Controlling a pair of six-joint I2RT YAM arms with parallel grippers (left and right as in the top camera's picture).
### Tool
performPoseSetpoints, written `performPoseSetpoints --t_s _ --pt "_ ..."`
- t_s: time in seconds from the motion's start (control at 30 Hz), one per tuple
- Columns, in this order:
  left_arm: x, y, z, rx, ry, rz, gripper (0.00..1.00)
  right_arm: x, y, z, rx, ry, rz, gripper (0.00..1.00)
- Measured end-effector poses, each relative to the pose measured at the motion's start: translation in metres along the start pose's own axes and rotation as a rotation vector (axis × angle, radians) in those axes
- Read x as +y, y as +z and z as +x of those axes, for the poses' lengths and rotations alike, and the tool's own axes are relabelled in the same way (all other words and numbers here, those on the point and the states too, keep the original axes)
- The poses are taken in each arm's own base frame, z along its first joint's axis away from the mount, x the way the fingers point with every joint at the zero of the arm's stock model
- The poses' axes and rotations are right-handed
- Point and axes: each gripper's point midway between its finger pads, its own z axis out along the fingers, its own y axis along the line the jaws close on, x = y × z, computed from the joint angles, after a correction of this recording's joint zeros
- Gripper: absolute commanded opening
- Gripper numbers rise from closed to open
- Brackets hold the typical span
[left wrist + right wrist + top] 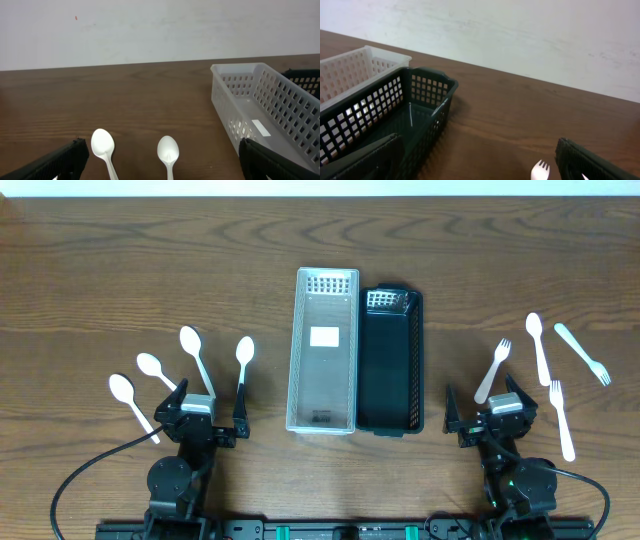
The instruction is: Pack container
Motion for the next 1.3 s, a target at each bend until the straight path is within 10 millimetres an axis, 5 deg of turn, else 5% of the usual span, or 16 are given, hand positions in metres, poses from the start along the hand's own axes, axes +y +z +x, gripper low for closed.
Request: performPoseSetpoints --t_s 1.07,1.3 --pt "-0.0001 0.0000 0.0000 0.000 0.000 0.000 0.98 0.0001 0.0000 -0.0001 0.000 0.001 0.000 0.99" --pt "0.0000 0.0000 0.0000 0.000 0.000 0.000 0.98 0.0073 -0.0002 -0.0016 -0.005 0.147 -0.043 0.99"
